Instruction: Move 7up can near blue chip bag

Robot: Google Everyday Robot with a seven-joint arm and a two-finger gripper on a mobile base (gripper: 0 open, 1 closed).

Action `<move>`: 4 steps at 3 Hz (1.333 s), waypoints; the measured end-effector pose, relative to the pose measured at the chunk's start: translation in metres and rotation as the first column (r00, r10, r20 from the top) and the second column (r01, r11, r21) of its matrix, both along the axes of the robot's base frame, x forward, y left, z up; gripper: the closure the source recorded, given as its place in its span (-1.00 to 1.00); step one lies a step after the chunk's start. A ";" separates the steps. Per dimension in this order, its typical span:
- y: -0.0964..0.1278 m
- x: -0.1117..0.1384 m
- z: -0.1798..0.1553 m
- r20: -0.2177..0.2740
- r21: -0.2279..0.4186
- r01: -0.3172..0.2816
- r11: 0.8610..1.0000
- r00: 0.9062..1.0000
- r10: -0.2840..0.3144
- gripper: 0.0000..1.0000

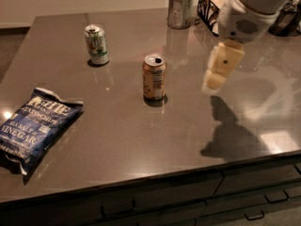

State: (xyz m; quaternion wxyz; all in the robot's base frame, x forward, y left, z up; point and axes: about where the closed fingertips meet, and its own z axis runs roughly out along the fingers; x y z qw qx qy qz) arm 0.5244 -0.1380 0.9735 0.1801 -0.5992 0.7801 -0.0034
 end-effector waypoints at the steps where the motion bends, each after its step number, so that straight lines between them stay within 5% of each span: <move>1: 0.044 0.041 -0.005 0.001 0.073 0.012 0.997 1.000 -0.012 -1.00; 4: 0.190 0.137 -0.022 0.042 0.274 0.055 0.960 0.997 -0.069 -1.00</move>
Offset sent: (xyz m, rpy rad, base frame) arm 0.1239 0.1590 -0.0168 0.2423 -0.0406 -0.0467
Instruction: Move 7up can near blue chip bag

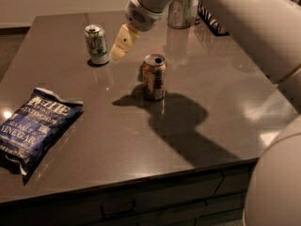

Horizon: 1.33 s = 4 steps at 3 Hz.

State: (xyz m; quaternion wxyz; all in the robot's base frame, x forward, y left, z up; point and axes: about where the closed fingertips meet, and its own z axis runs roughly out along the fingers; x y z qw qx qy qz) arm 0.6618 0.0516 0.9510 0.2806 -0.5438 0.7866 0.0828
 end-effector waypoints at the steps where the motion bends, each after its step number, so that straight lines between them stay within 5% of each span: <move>1: 0.026 0.020 -0.014 0.032 0.018 0.034 0.999 0.999 -0.035 -1.00; 4: 0.074 0.090 -0.029 0.065 0.106 0.122 0.987 0.989 -0.130 -1.00</move>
Offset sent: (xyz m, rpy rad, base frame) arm 0.0887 0.0679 -0.0307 0.0799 -0.1098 -0.1386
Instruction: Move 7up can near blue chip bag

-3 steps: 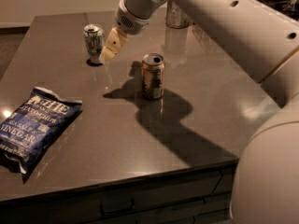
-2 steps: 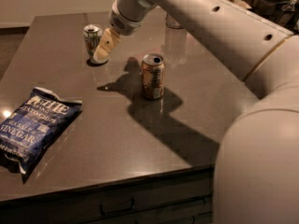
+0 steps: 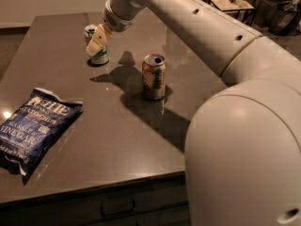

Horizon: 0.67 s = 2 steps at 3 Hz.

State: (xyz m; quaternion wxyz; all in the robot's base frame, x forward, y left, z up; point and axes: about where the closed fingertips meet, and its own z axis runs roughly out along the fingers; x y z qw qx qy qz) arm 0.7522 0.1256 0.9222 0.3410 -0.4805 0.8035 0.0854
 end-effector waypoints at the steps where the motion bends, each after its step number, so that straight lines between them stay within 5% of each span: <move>1: 0.013 0.010 -0.002 -0.003 0.022 -0.003 1.000 1.000 0.003 -1.00; 2: 0.022 0.018 -0.005 -0.010 0.025 -0.002 1.000 1.000 0.002 -1.00</move>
Offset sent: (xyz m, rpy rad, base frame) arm 0.0282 0.0277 -0.0019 0.0323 0.0098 -0.0037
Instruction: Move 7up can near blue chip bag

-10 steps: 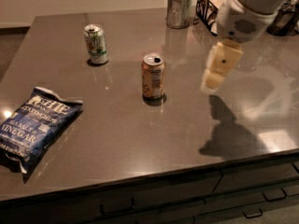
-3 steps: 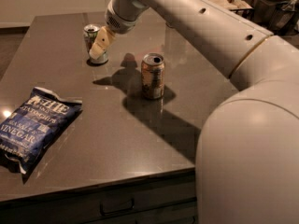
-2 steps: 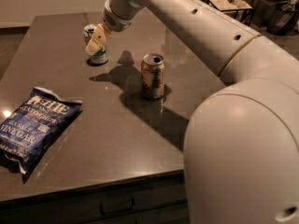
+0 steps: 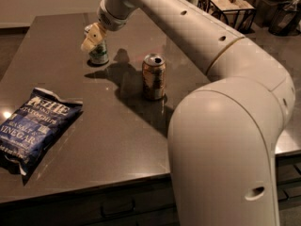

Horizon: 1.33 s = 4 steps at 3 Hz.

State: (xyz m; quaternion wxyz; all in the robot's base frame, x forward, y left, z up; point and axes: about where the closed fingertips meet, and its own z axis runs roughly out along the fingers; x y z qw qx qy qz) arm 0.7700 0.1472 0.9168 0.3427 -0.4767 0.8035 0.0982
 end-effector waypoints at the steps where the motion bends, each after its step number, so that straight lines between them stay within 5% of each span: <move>1: 0.008 -0.001 -0.005 -0.016 0.005 -0.013 1.000 1.000 0.014 -0.66; 3: 0.021 -0.014 -0.006 -0.038 0.041 -0.072 0.997 0.997 0.074 0.27; 4: 0.030 -0.037 0.001 -0.040 0.084 -0.150 0.985 0.987 0.153 0.76</move>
Offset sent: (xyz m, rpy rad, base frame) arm -0.0096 0.0169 -0.0053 0.0336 0.0405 0.0602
